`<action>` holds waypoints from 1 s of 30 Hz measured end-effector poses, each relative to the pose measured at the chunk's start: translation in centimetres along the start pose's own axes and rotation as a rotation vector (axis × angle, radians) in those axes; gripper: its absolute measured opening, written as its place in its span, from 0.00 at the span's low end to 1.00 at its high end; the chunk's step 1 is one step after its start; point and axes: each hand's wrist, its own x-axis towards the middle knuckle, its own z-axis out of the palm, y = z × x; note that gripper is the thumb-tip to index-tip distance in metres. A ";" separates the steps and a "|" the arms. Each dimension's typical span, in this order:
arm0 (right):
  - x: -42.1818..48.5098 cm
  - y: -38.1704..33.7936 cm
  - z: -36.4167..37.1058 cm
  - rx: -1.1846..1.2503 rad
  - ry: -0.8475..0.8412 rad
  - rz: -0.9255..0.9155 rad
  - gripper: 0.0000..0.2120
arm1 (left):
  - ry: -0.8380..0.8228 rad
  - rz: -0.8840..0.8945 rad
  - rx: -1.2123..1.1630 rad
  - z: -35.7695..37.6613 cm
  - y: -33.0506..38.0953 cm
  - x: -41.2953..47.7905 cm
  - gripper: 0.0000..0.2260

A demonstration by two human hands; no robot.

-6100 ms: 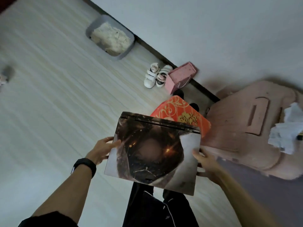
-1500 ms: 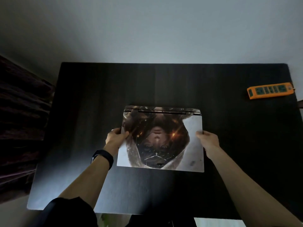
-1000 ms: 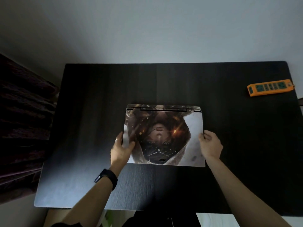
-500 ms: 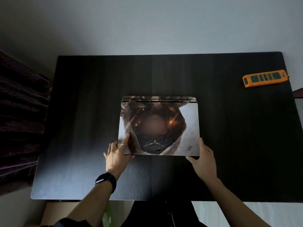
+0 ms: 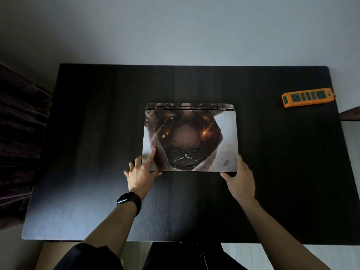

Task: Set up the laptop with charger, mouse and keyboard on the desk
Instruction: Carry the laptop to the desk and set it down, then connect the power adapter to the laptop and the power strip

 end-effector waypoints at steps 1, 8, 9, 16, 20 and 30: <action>0.0 0.0 0.0 -0.006 0.000 -0.001 0.45 | -0.002 -0.006 0.001 0.0 0.1 -0.1 0.42; 0.3 -0.2 -0.1 -0.058 -0.011 0.007 0.46 | 0.002 -0.021 -0.003 0.0 0.3 -0.4 0.41; 0.4 -0.2 -0.2 -0.064 -0.020 0.007 0.46 | 0.001 -0.023 -0.004 0.1 0.3 -0.4 0.42; -1.9 -1.2 -1.0 -0.249 -0.035 -0.010 0.47 | -0.061 -0.126 -0.180 0.0 1.6 -2.1 0.34; -4.2 -3.2 -1.1 -0.354 0.014 -0.419 0.35 | -0.014 -0.215 -0.391 -0.2 0.9 -5.5 0.22; -13.5 -12.9 4.9 -0.414 -0.379 -1.144 0.18 | 0.330 -0.600 -0.753 2.1 -7.2 -22.2 0.14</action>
